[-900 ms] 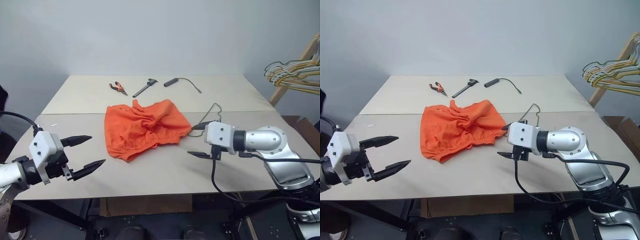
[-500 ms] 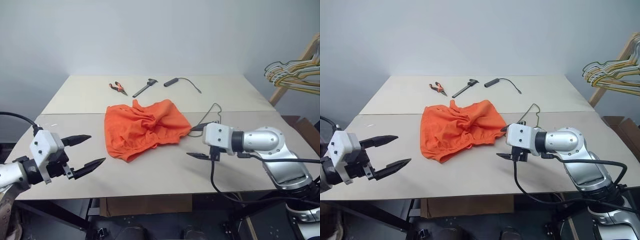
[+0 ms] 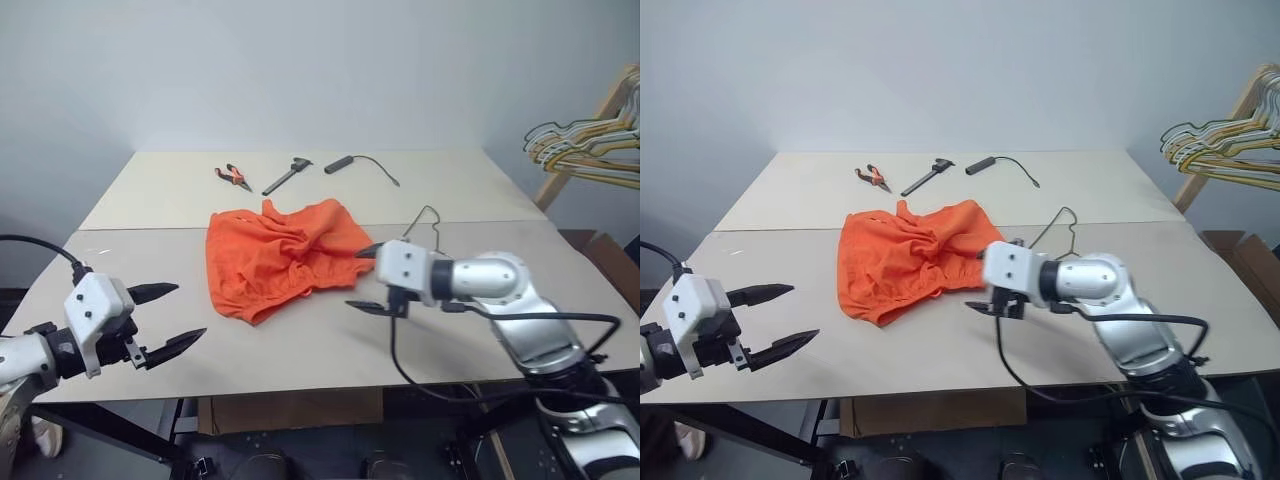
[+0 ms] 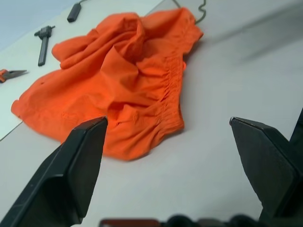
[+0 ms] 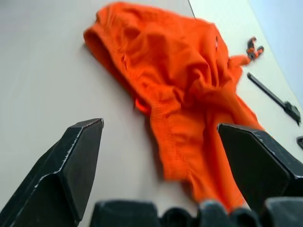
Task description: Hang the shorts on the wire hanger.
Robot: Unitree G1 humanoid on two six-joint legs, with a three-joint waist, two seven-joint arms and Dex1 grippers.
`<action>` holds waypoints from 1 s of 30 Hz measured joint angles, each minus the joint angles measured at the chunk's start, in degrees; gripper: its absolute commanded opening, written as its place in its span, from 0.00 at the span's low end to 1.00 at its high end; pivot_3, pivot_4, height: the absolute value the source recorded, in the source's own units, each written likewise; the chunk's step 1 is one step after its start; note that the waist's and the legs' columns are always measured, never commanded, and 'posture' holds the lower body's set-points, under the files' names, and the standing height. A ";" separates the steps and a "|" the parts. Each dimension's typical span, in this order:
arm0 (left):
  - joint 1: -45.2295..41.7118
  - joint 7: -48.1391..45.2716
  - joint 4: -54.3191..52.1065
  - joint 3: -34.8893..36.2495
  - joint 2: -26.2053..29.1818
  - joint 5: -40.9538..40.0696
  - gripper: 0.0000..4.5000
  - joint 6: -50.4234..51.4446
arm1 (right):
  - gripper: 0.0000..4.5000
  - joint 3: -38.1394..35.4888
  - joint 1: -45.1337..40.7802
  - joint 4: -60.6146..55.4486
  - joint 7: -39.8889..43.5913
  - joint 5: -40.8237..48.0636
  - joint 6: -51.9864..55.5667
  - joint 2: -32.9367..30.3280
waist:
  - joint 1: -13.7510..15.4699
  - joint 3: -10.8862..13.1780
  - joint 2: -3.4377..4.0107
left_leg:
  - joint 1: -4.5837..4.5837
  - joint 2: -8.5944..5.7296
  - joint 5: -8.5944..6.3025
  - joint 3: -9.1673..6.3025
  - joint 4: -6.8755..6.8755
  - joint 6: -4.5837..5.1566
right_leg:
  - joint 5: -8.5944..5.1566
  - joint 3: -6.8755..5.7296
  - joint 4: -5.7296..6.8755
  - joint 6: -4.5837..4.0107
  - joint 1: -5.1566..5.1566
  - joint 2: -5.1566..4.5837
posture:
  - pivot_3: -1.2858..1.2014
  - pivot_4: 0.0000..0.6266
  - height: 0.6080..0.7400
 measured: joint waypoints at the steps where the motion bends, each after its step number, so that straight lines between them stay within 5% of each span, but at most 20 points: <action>1: 0.16 0.07 0.38 -0.02 0.02 0.79 1.00 0.00 | 0.99 2.34 -1.53 0.05 -0.81 -0.99 1.85 2.08 | 0.02 0.00 0.00 | -0.02 0.00 0.00 0.00 0.00 -0.01 | -0.01 -0.01 0.02 0.00 -0.03 0.00 | 0.58 0.00 1.00; 9: 5.84 -0.36 2.74 0.46 0.38 5.55 1.00 -0.06 | 0.99 20.03 -10.20 4.68 -6.58 -8.16 9.43 20.13 | -0.70 -0.01 -0.01 | -0.09 0.06 0.07 0.02 -0.06 -0.25 | -0.08 -0.32 0.19 -0.14 -0.13 0.00 | 0.58 0.00 1.00; 15: 7.39 -0.68 4.02 1.89 0.32 6.77 1.00 -0.12 | 0.99 24.99 -12.51 17.24 -14.77 -12.76 10.17 32.89 | -0.64 -0.16 -0.24 | -0.15 0.38 -0.03 -0.14 -0.09 -1.14 | -0.19 -1.08 0.26 -0.46 -0.18 0.00 | 0.59 0.00 1.00; 30: 8.02 -0.29 2.27 1.91 -0.73 7.20 1.00 -0.12 | 0.99 29.29 -17.51 34.61 -18.96 -20.50 11.65 40.71 | -1.60 -0.19 -0.29 | 0.15 1.02 0.31 -0.26 -0.48 -1.75 | -0.68 -1.15 1.05 -1.46 -0.31 0.92 | 0.59 0.00 1.00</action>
